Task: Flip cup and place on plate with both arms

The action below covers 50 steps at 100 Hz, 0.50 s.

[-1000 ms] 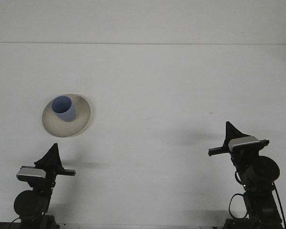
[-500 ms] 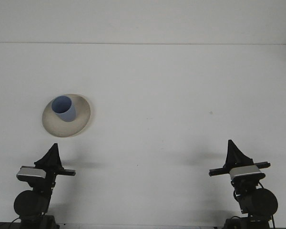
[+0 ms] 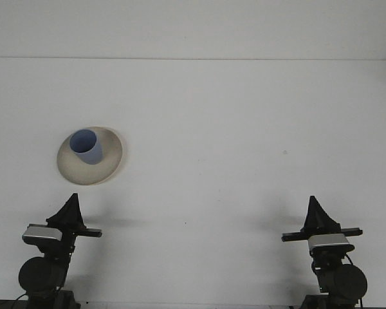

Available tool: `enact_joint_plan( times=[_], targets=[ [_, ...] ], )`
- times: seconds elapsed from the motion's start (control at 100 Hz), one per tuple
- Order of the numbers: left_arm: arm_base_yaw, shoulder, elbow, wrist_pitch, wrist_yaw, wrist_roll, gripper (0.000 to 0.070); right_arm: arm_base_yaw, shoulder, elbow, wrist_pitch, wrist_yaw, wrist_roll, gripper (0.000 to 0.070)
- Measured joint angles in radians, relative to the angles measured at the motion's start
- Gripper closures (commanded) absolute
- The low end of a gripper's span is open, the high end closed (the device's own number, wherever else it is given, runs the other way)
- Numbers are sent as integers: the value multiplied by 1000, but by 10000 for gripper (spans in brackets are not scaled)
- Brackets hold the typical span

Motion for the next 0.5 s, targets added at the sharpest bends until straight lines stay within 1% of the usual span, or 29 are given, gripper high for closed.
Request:
enact_joint_plan(
  times=[0.32, 0.5],
  targets=[
    [0, 0, 0, 0, 0, 0, 688, 0, 0, -14, 13, 89, 2, 699],
    [0, 0, 0, 0, 0, 0, 688, 0, 0, -14, 13, 93, 7, 699]
  ],
)
